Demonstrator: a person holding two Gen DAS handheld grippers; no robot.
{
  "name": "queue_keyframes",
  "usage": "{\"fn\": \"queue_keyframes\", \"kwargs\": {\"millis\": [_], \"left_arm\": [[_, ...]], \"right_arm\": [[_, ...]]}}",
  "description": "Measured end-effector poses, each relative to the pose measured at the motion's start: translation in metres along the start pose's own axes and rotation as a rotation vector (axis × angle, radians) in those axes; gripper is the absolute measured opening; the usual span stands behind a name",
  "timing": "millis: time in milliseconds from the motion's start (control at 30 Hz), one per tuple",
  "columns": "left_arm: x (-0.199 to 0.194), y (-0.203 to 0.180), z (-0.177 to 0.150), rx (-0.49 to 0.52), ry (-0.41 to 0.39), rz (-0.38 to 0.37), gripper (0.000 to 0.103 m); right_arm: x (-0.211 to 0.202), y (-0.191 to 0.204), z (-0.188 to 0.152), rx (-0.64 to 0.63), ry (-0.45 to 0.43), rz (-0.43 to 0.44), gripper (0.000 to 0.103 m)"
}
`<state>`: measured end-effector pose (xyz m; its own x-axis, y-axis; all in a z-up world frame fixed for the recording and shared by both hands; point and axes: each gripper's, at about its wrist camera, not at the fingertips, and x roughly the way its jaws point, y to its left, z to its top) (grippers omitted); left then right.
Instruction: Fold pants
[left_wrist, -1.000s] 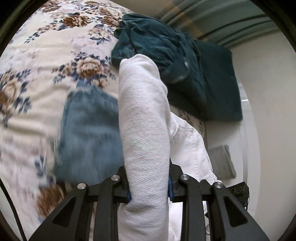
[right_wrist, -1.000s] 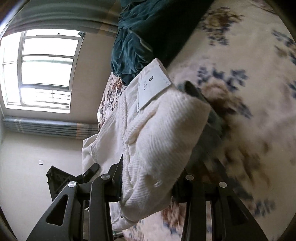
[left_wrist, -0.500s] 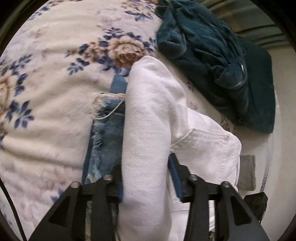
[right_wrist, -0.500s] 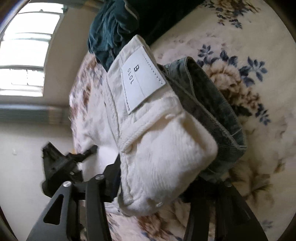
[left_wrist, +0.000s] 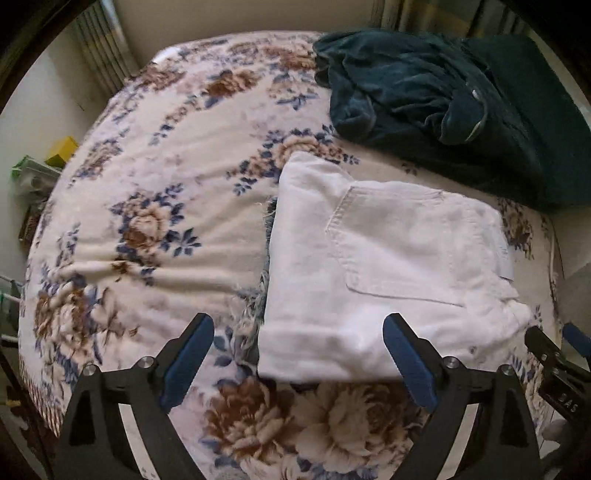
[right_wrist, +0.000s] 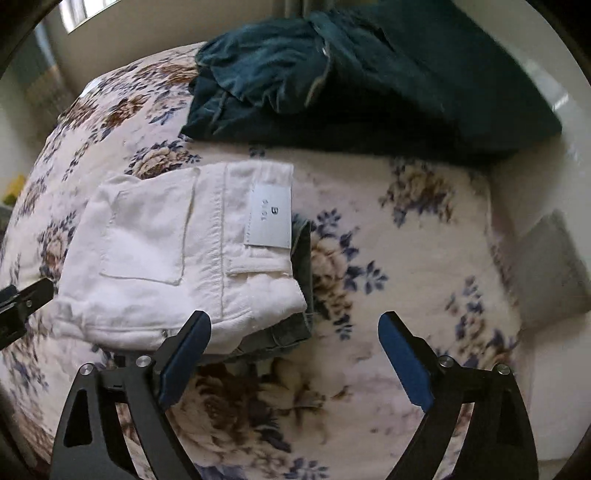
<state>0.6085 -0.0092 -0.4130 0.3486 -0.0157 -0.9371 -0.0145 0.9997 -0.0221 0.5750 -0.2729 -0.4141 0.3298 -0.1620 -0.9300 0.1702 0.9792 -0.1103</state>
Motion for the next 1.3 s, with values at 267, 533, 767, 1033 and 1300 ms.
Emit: {"fn": "queue_keyframes", "kwargs": {"millis": [267,533,767,1033,1300], "left_arm": [[-0.073,-0.007,-0.018,0.008,-0.069,0.044,0.094],[-0.177,0.001,-0.047,0.018,-0.172,0.030,0.094],[-0.278,0.005,-0.092,0.087,-0.270,0.018,0.094],[-0.367,0.012,-0.147,0.100,-0.342,-0.015,0.094],[-0.429,0.026,-0.195,0.101,-0.372,-0.067,0.094]], "right_arm": [[-0.091,0.000,-0.007,-0.021,-0.071,0.000,0.095],[-0.209,-0.011,-0.038,-0.001,-0.149,0.012,0.095],[-0.335,-0.012,-0.088,-0.011,-0.254,0.028,0.095],[-0.459,-0.020,-0.164,0.026,-0.345,0.035,0.095],[-0.548,-0.032,-0.232,0.027,-0.403,0.056,0.095]]}}
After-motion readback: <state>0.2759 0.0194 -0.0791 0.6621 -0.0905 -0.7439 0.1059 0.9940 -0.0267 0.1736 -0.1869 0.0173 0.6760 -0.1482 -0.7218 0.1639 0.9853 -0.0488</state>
